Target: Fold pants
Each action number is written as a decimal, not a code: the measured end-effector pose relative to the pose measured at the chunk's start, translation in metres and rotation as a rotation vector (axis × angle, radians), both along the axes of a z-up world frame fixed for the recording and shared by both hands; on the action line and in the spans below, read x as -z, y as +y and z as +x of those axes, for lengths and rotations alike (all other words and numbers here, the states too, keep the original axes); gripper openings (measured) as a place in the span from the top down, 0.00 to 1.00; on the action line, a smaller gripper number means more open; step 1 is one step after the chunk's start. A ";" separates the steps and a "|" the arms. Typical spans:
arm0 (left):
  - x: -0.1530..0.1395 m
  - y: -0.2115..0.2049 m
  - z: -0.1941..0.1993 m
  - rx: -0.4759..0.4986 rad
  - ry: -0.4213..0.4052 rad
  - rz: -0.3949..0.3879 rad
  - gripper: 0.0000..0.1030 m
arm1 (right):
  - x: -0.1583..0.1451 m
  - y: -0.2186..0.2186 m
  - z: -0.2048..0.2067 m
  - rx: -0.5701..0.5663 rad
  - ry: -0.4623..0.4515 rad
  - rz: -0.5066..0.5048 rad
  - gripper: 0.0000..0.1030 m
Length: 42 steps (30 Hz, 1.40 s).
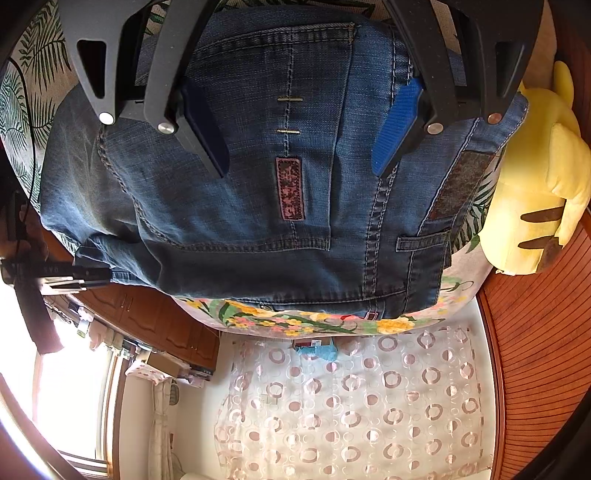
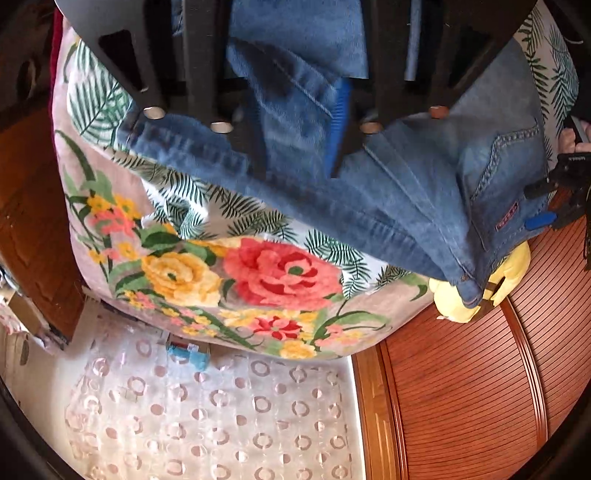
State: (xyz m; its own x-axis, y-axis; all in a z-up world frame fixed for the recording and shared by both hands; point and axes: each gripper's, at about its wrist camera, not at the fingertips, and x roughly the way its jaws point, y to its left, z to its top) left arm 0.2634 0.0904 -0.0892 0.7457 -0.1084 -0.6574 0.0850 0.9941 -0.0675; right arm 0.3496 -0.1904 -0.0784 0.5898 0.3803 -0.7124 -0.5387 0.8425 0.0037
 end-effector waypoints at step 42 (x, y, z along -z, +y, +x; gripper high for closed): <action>-0.018 0.022 -0.024 -0.052 -0.060 -0.011 0.22 | -0.036 -0.060 -0.022 0.241 0.005 -0.026 0.65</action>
